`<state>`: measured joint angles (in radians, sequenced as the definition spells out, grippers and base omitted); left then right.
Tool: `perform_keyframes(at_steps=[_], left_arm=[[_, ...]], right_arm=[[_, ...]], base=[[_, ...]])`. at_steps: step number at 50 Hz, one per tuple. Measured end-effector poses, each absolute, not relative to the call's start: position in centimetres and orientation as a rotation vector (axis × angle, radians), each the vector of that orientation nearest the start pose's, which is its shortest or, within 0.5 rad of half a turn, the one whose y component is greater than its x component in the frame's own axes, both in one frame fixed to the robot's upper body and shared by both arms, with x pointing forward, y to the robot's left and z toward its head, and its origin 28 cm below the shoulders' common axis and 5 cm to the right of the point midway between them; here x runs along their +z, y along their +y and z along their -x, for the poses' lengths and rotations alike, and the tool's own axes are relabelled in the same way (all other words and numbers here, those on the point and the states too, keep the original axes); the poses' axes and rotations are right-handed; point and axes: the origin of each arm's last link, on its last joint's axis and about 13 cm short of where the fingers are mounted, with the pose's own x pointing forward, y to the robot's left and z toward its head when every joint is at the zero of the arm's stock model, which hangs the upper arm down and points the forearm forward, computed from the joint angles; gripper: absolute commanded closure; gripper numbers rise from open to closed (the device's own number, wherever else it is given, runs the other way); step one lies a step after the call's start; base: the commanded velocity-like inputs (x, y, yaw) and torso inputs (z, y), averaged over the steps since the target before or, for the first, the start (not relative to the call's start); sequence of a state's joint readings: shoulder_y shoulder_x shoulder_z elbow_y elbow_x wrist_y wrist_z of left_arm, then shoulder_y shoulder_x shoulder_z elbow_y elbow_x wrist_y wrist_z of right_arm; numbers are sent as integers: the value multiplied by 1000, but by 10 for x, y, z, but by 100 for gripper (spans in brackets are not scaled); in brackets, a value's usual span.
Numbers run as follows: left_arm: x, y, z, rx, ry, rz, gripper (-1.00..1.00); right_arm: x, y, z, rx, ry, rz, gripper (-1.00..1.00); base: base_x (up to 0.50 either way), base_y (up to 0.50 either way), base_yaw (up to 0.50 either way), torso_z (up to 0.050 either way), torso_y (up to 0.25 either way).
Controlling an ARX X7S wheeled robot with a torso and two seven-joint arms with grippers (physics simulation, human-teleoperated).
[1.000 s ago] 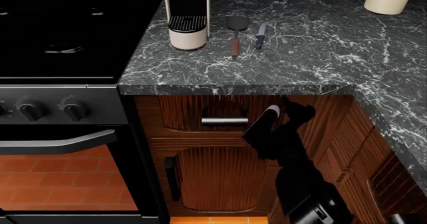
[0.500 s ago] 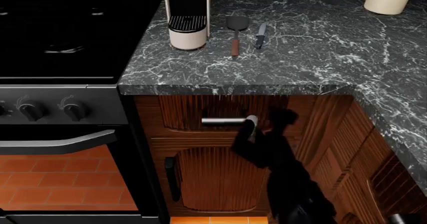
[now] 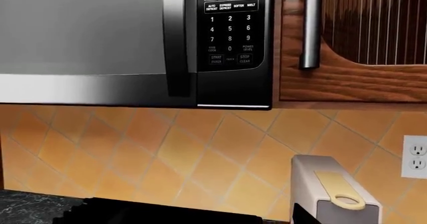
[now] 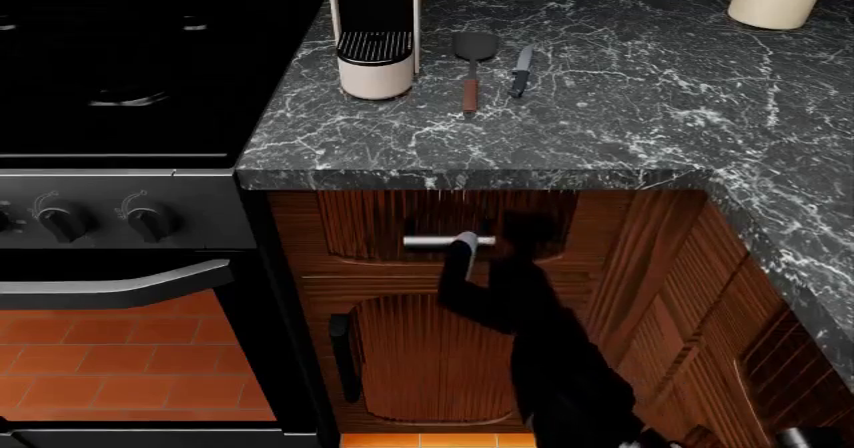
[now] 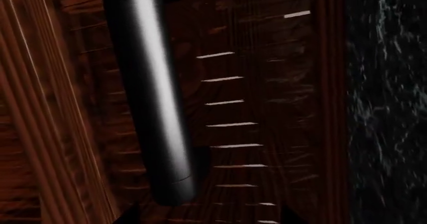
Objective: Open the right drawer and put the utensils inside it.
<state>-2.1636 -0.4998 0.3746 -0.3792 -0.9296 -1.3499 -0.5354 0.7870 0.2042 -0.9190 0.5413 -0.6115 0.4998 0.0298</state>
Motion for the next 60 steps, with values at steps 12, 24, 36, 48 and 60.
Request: perform_keyframes(at_steps=[12,24,36,48,60], left_arm=[[533,286,-235,201,-284,-18,-100],[533,286,-235,201,-280,-14,-100],[533,286,-236,201,-277,-12,-100],[534,287,-236,203,-275,-10,-100],[534,287,-235,203,-274,-9,-100]], right_arm=[[81,-76,-356,228,59,1412,-100],[81,-71,-360,244,52,1416,-100],[84,-60,-373,265,41,1409,-100],[81,-49,-380,306,33,1388,-100],[80,-42,-382,334,23,1368,-100]], base=[[0,0,0,0,0],[0,0,0,0,0],[0,0,0,0,0],[0,0,0,0,0],[0,0,0,0,0]])
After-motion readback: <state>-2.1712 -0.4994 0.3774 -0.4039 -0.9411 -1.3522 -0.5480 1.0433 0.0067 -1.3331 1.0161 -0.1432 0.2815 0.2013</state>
